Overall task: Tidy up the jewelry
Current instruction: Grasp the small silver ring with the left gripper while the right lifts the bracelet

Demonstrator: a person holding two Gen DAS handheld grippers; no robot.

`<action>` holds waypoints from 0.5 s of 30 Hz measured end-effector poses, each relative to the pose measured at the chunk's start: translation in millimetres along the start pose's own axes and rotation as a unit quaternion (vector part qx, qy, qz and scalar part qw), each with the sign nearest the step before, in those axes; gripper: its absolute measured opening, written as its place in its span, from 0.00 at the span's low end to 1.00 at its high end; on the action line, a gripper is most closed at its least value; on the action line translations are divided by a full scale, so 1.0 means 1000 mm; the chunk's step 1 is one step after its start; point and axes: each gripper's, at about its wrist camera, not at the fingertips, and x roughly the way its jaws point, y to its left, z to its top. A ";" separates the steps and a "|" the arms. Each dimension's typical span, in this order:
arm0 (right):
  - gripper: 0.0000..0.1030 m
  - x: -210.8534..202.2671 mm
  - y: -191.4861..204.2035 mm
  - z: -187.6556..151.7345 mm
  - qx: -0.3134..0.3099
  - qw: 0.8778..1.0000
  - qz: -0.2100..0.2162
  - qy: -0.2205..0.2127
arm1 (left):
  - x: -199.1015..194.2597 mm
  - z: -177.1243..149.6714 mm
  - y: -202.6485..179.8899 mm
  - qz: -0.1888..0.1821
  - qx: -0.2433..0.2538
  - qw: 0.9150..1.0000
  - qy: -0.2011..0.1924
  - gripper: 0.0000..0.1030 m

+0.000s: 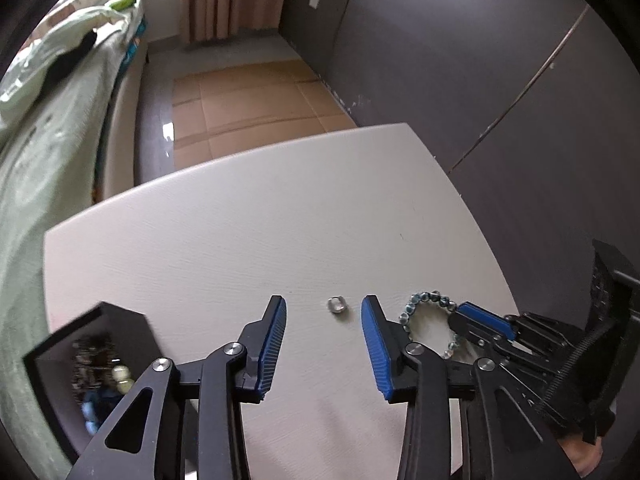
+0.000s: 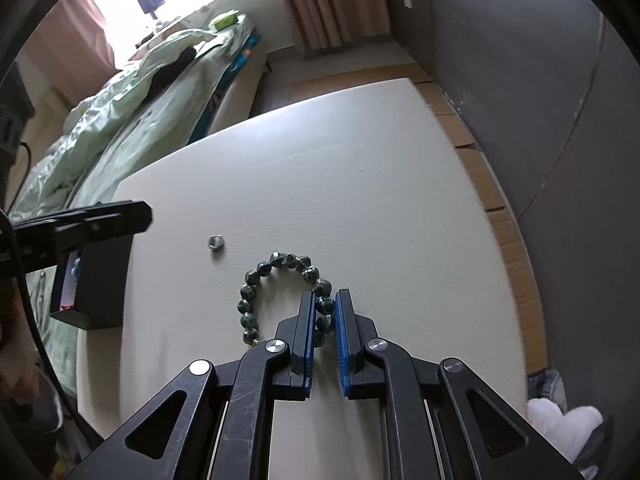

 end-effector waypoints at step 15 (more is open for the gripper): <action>0.10 -0.027 -0.025 -0.008 0.041 0.998 0.034 -0.033 | 0.038 -0.001 -0.026 0.060 0.003 0.998 0.028 0.31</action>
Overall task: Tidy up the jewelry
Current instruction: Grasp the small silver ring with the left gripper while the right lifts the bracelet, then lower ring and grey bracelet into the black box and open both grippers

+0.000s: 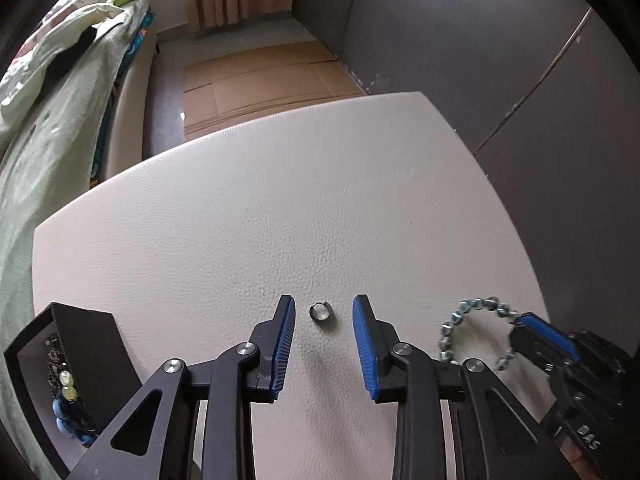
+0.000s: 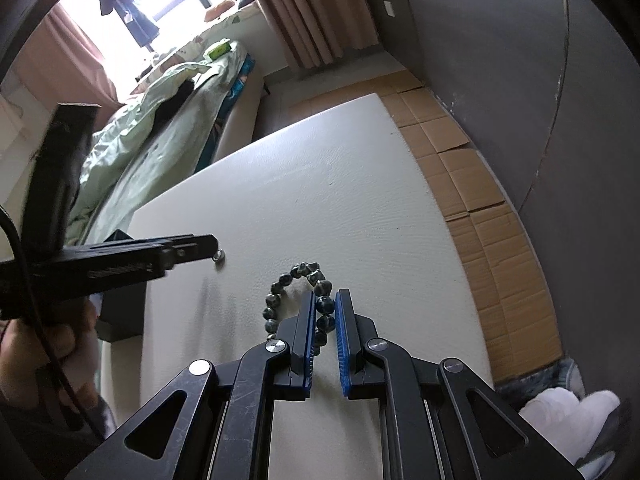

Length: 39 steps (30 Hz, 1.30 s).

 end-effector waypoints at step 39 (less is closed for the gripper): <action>0.10 -0.049 0.084 0.000 -0.071 0.995 0.035 -0.061 | -0.116 -0.045 0.061 0.013 -0.036 0.994 -0.102 0.13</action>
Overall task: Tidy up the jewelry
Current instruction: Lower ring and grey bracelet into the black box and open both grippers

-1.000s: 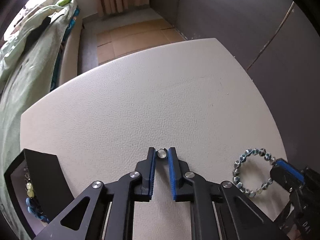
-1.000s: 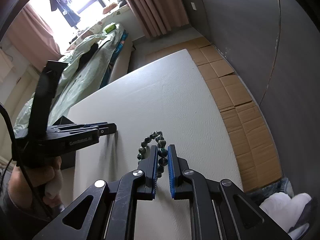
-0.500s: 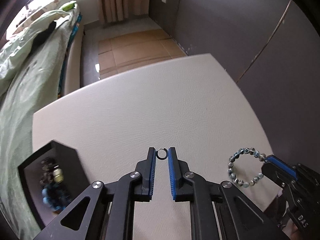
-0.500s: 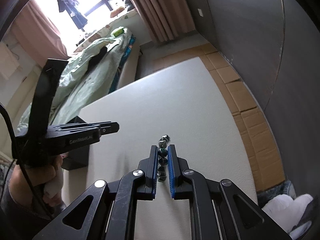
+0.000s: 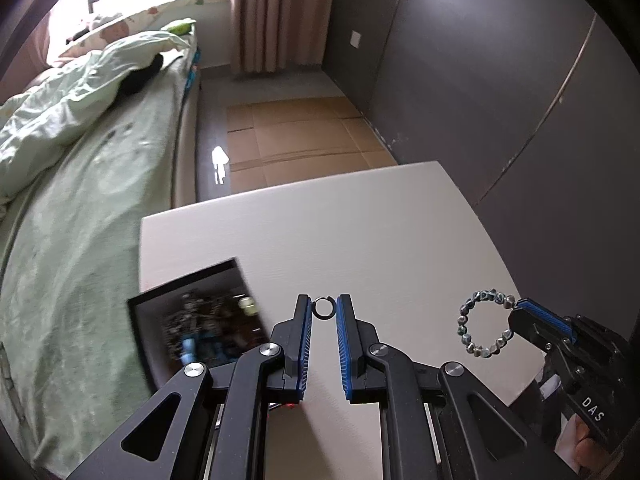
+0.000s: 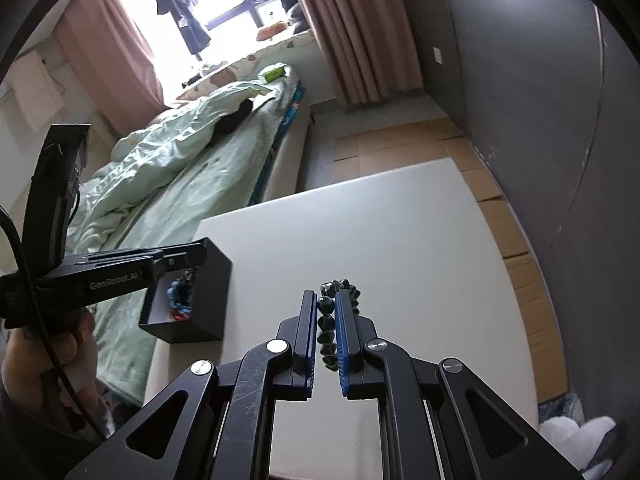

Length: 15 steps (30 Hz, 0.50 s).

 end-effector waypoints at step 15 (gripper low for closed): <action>0.10 -0.009 0.062 0.010 -0.051 0.998 0.022 -0.010 | -0.029 -0.019 0.052 0.002 -0.036 0.999 -0.012 0.13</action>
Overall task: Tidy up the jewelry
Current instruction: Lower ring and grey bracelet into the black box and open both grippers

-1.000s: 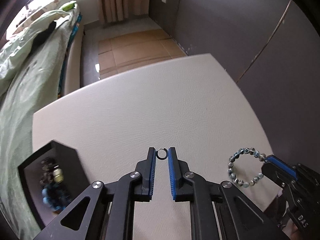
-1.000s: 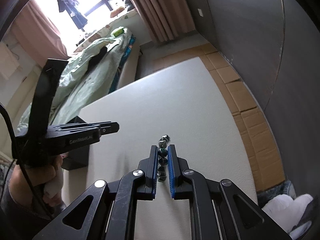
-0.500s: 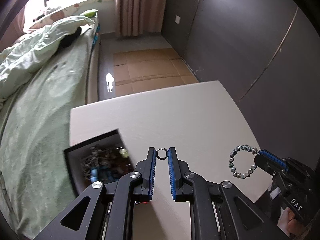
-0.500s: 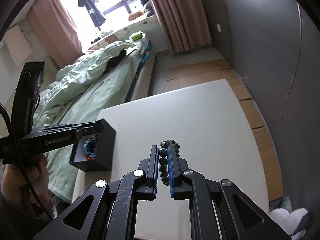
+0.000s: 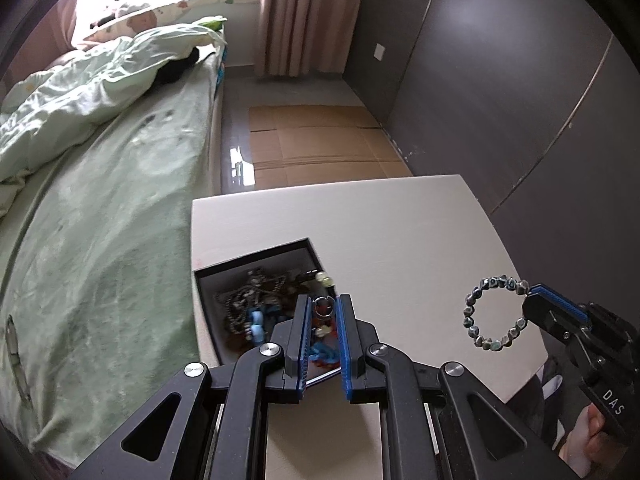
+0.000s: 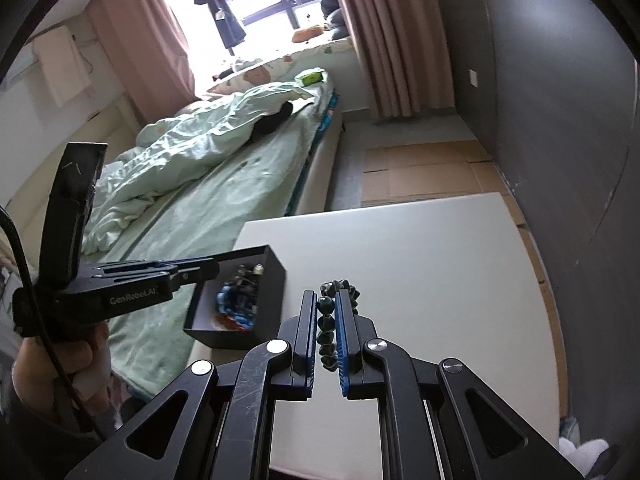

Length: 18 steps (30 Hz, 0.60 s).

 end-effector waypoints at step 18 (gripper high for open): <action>0.10 0.028 0.066 0.019 -0.049 0.998 0.024 0.016 | -0.013 -0.016 0.061 -0.036 -0.058 0.998 -0.001 0.52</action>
